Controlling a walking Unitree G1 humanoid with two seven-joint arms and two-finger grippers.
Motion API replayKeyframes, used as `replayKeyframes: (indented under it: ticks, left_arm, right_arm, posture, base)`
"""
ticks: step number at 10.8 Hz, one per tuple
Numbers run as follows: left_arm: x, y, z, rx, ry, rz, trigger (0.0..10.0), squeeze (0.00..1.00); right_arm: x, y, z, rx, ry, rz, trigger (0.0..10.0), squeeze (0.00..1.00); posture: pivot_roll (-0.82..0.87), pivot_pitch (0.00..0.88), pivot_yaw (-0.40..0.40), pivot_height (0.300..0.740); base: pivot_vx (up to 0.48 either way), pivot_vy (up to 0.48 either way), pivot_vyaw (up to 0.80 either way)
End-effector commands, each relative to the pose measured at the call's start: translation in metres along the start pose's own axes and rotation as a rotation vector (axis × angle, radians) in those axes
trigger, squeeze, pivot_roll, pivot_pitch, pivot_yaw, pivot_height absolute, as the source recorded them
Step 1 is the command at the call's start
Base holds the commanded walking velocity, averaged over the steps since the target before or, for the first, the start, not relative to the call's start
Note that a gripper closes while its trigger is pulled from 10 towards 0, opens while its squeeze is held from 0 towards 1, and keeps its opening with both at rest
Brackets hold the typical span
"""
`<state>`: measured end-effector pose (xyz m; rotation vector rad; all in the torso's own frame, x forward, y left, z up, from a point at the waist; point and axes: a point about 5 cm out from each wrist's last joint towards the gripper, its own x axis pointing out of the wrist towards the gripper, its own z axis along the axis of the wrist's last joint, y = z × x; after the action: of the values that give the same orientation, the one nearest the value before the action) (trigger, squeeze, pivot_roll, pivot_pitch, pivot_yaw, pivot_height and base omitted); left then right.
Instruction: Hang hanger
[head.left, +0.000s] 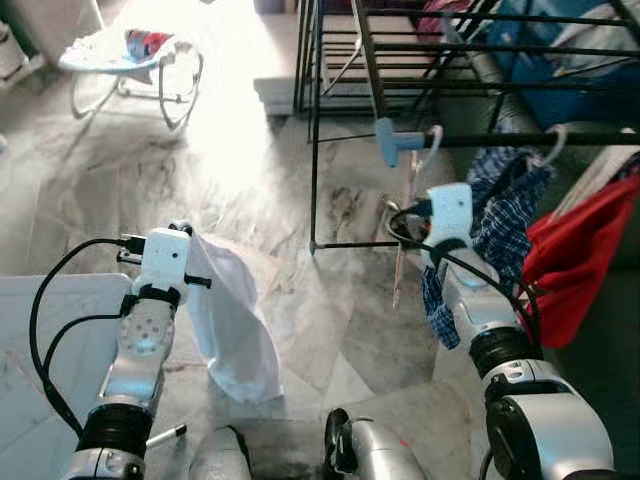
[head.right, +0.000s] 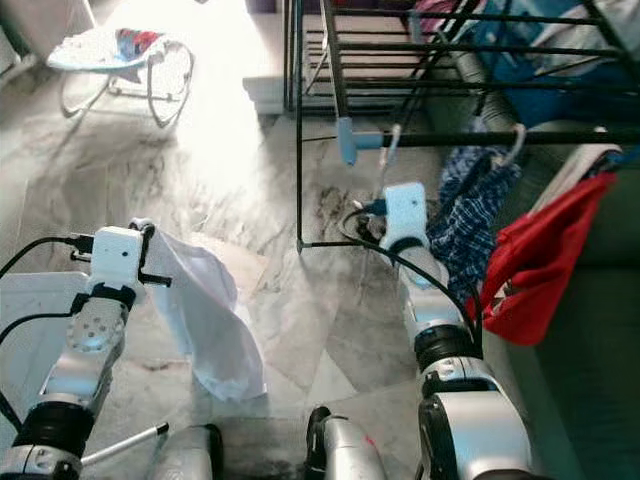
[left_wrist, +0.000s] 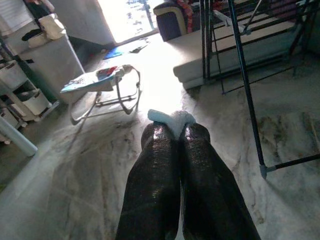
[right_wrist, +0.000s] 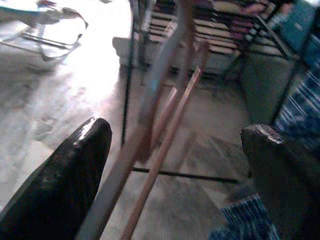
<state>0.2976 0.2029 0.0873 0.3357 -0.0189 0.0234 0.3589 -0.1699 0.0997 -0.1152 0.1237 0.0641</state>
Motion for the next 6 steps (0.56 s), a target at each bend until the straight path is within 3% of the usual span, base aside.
replayKeyframes:
  ticks: [1, 4, 5, 6]
  left_arm:
    - [-0.001, -0.001, 0.004, 0.006, -0.021, -0.007, 10.0, 0.00]
    - [0.005, -0.007, 0.008, 0.008, -0.028, -0.032, 10.0, 0.00]
    - [0.006, -0.009, 0.008, 0.006, -0.026, -0.038, 10.0, 0.00]
    - [0.002, -0.013, 0.006, 0.001, -0.015, -0.056, 10.0, 0.00]
  right_arm:
    - [-0.005, -0.008, -0.011, 0.035, 0.033, -0.066, 10.0, 0.00]
    - [-0.015, -0.026, -0.020, 0.068, 0.019, -0.170, 10.0, 0.00]
    - [-0.012, -0.024, -0.012, 0.042, -0.013, -0.125, 10.0, 0.00]
    - [-0.007, -0.021, -0.010, -0.035, 0.023, -0.060, 10.0, 0.00]
  posture:
    - [0.03, 0.170, -0.060, 0.740]
    - [0.01, 0.176, -0.052, 0.740]
    - [0.01, 0.177, -0.051, 0.740]
    - [0.01, 0.176, -0.057, 0.740]
  base:
    - [0.000, 0.000, 0.00]
    - [0.000, 0.000, 0.00]
    - [0.000, 0.000, 0.00]
    - [0.000, 0.000, 0.00]
